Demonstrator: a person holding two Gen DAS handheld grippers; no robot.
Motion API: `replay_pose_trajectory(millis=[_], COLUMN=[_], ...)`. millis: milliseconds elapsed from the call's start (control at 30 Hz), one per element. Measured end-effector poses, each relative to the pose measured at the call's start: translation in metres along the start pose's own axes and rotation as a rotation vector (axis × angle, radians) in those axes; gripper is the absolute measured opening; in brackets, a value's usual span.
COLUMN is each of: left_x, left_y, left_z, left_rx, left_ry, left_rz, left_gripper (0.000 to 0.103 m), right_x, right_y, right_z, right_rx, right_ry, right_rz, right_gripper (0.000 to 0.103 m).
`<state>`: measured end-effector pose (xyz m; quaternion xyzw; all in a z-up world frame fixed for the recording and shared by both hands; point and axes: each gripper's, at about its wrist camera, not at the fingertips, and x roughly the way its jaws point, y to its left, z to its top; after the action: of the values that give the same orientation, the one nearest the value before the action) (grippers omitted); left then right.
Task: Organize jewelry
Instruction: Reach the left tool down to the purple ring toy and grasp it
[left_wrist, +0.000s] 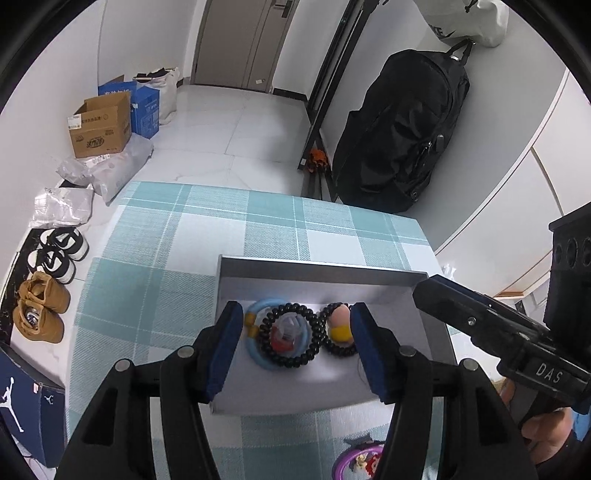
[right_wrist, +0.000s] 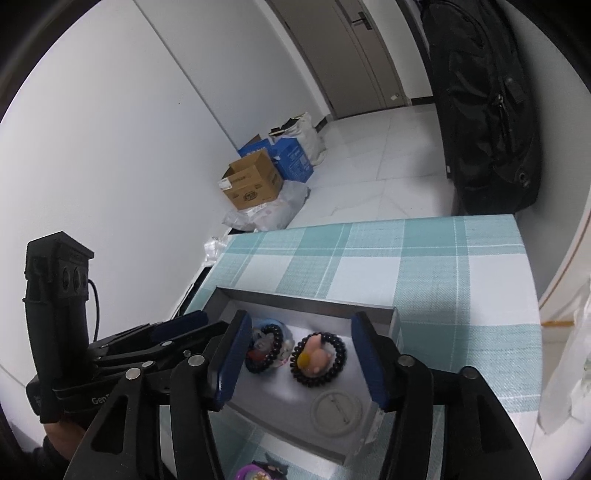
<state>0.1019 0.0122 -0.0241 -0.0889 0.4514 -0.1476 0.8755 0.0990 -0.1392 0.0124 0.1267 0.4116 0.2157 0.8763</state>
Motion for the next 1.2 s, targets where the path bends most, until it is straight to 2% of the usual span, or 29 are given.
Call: replay_pose_trajectory(millis=[133, 200, 267, 567, 700, 833, 1067, 1200], left_x=[-0.011, -0.019, -0.025, -0.042, -0.049, -0.06, -0.042, -0.027], left_y=[-0.005, -0.007, -0.008, -0.014, -0.019, -0.028, -0.044, -0.052], left_z=[-0.003, -0.006, -0.009, -0.036, -0.049, -0.062, -0.084, -0.093], left_rx=[0.021, 0.03, 0.028, 0.073, 0.086, 0.119, 0.188, 0.228], left_ry=[-0.017, -0.036, -0.05, -0.07, -0.067, -0.086, 0.006, 0.064], left_rz=[0.029, 0.037, 0.038, 0.065, 0.05, -0.005, -0.028, -0.038], left_gripper=[0.056, 0.058, 0.068, 0.069, 0.07, 0.07, 0.07, 0.07], right_x=[-0.008, -0.014, -0.021, -0.044, -0.055, -0.061, -0.072, -0.083], right_y=[0.006, 0.01, 0.014, 0.017, 0.019, 0.02, 0.018, 0.004], right_z=[-0.003, -0.004, -0.006, -0.028, -0.04, -0.051, -0.07, -0.078], right_rx=[-0.018, -0.027, -0.038, -0.035, -0.044, -0.056, -0.068, -0.022], right_ry=[-0.007, -0.018, -0.037, -0.043, -0.04, -0.028, -0.005, -0.012], right_rz=[-0.02, -0.019, -0.03, -0.058, -0.092, -0.111, -0.144, -0.173], right_gripper=[0.06, 0.065, 0.07, 0.082, 0.085, 0.086, 0.091, 0.093])
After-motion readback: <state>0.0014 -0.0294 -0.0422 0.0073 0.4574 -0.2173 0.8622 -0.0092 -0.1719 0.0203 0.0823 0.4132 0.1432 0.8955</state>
